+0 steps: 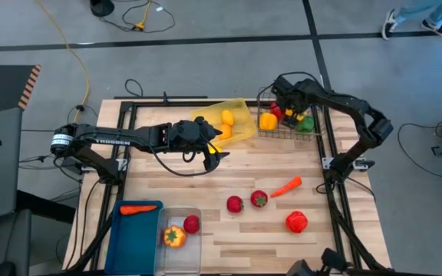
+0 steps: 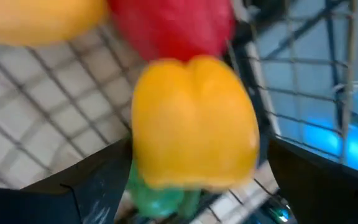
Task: Sort produce into baskets
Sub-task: Put the yellow bell pepper into the wire basket, then put the lemon into the yellow bin
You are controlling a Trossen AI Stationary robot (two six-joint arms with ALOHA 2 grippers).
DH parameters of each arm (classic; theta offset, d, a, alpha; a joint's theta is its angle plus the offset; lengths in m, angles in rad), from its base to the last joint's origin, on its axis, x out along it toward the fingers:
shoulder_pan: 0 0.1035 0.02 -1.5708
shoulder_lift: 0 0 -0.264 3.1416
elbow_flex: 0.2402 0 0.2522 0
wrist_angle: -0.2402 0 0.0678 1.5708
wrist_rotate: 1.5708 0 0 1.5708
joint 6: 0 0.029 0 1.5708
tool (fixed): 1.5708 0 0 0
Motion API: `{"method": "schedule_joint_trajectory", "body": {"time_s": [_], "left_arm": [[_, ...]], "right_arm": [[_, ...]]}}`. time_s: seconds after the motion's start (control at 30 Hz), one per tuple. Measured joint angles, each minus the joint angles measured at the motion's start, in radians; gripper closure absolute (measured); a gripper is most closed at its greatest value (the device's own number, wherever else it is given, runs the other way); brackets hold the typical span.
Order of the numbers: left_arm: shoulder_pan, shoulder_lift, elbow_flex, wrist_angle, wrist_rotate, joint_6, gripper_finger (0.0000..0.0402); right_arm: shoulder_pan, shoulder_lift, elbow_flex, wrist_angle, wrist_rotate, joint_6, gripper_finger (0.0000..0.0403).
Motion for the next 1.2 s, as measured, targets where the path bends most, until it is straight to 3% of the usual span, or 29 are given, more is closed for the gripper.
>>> {"method": "schedule_joint_trajectory", "body": {"time_s": [0.1,0.5,0.93,1.2], "left_arm": [[0.0,0.0,0.0,0.0,0.0,0.0,0.0007],[0.0,0.0,0.0,0.0,0.0,0.0,0.0007],[0.0,0.0,0.0,0.0,0.0,0.0,0.0007],[0.0,0.0,0.0,-0.001,0.0,0.0,0.0007]], "right_arm": [[0.0,0.0,0.0,-0.008,0.036,0.001,0.0005],[0.01,-0.029,0.0,-0.075,0.018,-0.007,0.0005],[0.084,-0.285,0.0,-0.075,-0.007,-0.003,0.0005],[0.204,-0.39,0.0,-0.076,-0.036,0.126,0.0005]]}}
